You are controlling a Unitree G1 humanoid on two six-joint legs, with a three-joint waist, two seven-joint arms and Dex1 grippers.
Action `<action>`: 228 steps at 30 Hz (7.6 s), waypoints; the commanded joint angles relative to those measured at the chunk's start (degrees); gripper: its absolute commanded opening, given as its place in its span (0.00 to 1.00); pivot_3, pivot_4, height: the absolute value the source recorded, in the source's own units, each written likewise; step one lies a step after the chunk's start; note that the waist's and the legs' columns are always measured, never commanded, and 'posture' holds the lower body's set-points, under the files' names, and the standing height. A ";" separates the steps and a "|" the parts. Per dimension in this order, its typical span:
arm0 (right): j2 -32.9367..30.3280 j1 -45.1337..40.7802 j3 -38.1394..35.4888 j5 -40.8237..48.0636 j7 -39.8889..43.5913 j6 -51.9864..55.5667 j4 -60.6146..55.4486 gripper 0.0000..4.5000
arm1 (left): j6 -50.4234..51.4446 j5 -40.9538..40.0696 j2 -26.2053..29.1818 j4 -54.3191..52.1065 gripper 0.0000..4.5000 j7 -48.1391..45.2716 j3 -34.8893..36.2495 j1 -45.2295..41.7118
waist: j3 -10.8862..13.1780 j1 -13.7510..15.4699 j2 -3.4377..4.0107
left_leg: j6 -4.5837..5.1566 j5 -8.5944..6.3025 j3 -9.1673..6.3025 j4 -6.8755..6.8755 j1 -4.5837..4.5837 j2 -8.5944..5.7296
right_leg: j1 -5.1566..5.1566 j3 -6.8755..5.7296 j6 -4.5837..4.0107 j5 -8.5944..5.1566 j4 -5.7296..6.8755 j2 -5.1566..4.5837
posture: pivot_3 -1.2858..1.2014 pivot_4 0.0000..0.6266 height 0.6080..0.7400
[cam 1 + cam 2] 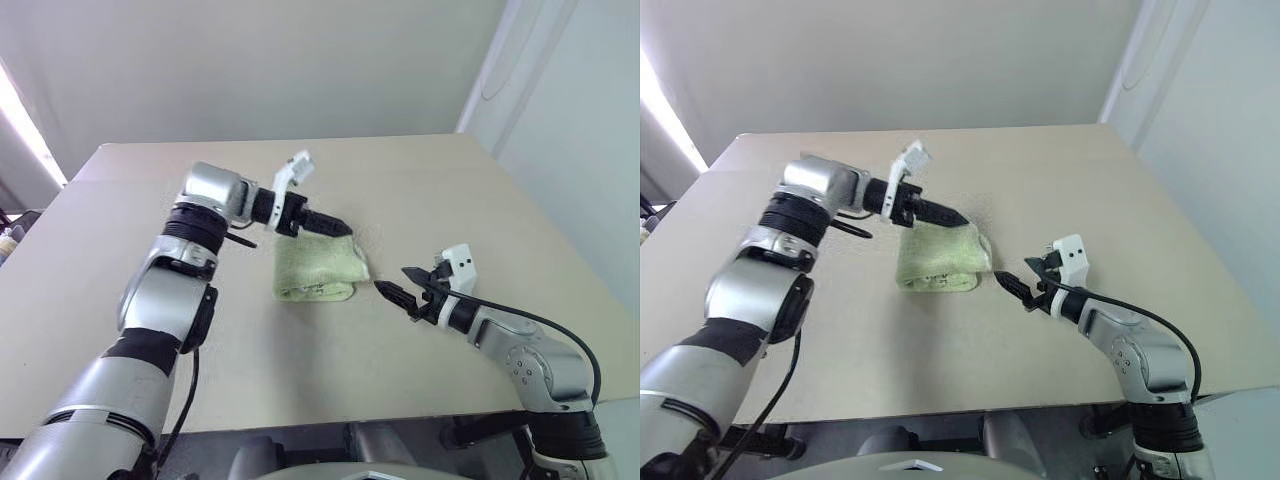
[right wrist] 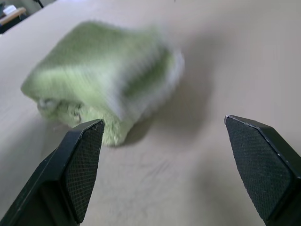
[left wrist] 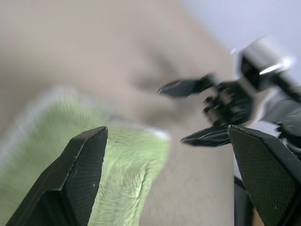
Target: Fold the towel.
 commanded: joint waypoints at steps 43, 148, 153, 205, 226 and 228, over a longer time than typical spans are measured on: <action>17.13 -18.05 15.72 -18.44 -1.50 -12.39 26.80 0.96 | -49.02 16.93 4.62 5.80 0.96 6.59 -7.72 21.98 | -0.09 -0.30 0.05 | 0.00 0.01 -0.01 0.19 0.11 0.00 | 0.06 -0.01 -0.03 0.07 0.40 0.01 | 0.52 0.00 0.79; 33.13 -21.51 -4.98 48.18 -63.55 6.32 30.59 0.98 | -31.00 2.73 19.59 -18.98 0.97 -1.61 1.39 32.09 | -0.15 -4.61 0.47 | 0.01 0.01 -1.17 -0.20 -0.06 0.34 | 0.08 -0.64 -0.32 0.18 -0.15 0.05 | 0.52 0.00 0.79; 33.25 -22.32 -4.63 45.83 -66.46 10.05 35.08 0.98 | -31.03 2.68 19.47 -19.09 0.97 -1.24 1.36 32.26 | -0.16 -4.56 0.46 | 0.02 0.01 -1.20 -0.21 -0.09 0.34 | 0.05 -0.65 -0.31 0.16 -0.14 0.04 | 0.52 0.00 0.79; 9.33 -29.12 -33.27 49.82 -67.25 -9.52 34.05 0.00 | -32.29 3.64 14.89 -12.45 0.97 1.53 0.62 28.85 | 0.02 -1.54 0.76 | 0.03 0.02 -0.86 -0.69 -0.90 0.00 | -0.89 -0.63 -0.28 0.13 -0.11 0.02 | 0.52 0.00 0.79; 10.20 -25.89 -33.54 32.06 -67.25 -12.31 40.56 0.34 | -34.79 4.82 14.99 -11.44 0.97 1.72 0.79 28.77 | -0.09 -1.25 0.60 | 0.03 0.02 -0.81 -0.73 0.09 0.00 | 0.04 -0.54 -0.35 -0.10 -0.14 0.01 | 0.52 0.00 0.79; 10.54 -26.12 -34.18 32.47 -67.49 -12.27 40.53 0.50 | -34.86 4.85 15.03 -11.44 0.97 1.74 0.81 28.90 | -0.11 -1.13 0.58 | 0.03 0.02 -0.83 -0.73 0.10 0.00 | 0.05 -0.55 -0.35 -0.10 -0.13 0.02 | 0.52 0.00 0.79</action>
